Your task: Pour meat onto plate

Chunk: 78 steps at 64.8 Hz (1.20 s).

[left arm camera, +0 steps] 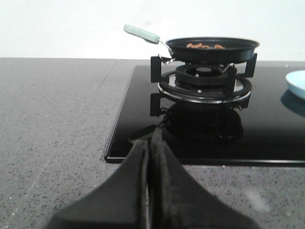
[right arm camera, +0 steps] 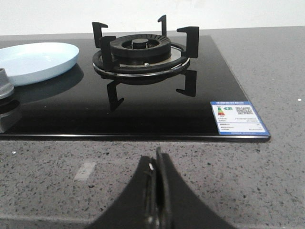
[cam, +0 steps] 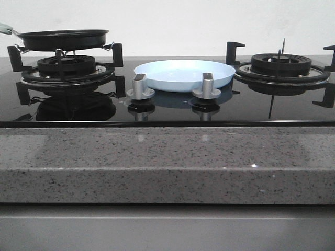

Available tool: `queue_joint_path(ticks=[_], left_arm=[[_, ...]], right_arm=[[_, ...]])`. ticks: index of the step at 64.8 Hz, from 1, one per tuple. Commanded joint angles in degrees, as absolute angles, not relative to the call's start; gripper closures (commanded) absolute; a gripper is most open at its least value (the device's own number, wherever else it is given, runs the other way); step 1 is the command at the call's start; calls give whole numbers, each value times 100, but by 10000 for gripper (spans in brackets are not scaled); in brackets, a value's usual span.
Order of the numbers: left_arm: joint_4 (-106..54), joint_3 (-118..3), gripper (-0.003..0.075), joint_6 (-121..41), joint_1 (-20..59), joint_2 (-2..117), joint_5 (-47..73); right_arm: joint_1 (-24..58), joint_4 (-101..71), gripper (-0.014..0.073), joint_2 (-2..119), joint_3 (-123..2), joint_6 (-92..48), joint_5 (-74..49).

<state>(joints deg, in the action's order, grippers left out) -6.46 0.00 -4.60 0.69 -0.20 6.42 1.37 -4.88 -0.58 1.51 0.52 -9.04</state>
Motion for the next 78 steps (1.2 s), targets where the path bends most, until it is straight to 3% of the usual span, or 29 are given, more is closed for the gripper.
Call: queue_joint_path(ticks=[1, 11, 21, 34, 47, 53, 56, 61, 64, 70, 74, 78], left_arm=[[-797, -303, 741, -395, 103, -109, 101], [-659, -1474, 741, -395, 103, 359, 944], [-601, -2614, 741, -395, 103, 1561, 1724], [-601, -3570, 741, -395, 103, 3021, 1659], [-601, -3789, 735, -395, 103, 3499, 1506], [-601, -3789, 645, -395, 103, 3521, 1409], [-601, -3789, 556, -395, 103, 3530, 1350], [-601, -3789, 347, -395, 103, 3530, 1296], [-601, -3789, 219, -395, 103, 3530, 1283], [-601, -3742, 45, -395, 103, 3530, 1161], [-601, -3717, 21, -395, 103, 3545, 1150], [-601, -3717, 43, -395, 103, 3557, 1150]], right_arm=[[104, -419, 663, -155, -125, 43, -461], [104, -383, 663, -63, -837, 43, -994], [104, -371, 663, 703, -1890, 43, -1344], [104, -285, 663, 2355, -3233, 43, -1713], [104, -285, 662, 3279, -3816, 43, -1625], [104, -285, 620, 3313, -3816, 43, -1548], [104, -285, 558, 3301, -3816, 43, -1548], [104, -285, 404, 3301, -3816, 43, -1553], [104, -285, 259, 3301, -3816, 43, -1553], [104, -285, 34, 3301, -3816, 43, -1553], [104, -285, -66, 3301, -3816, 43, -1553], [104, -285, -56, 3301, -3816, 43, -1548]])
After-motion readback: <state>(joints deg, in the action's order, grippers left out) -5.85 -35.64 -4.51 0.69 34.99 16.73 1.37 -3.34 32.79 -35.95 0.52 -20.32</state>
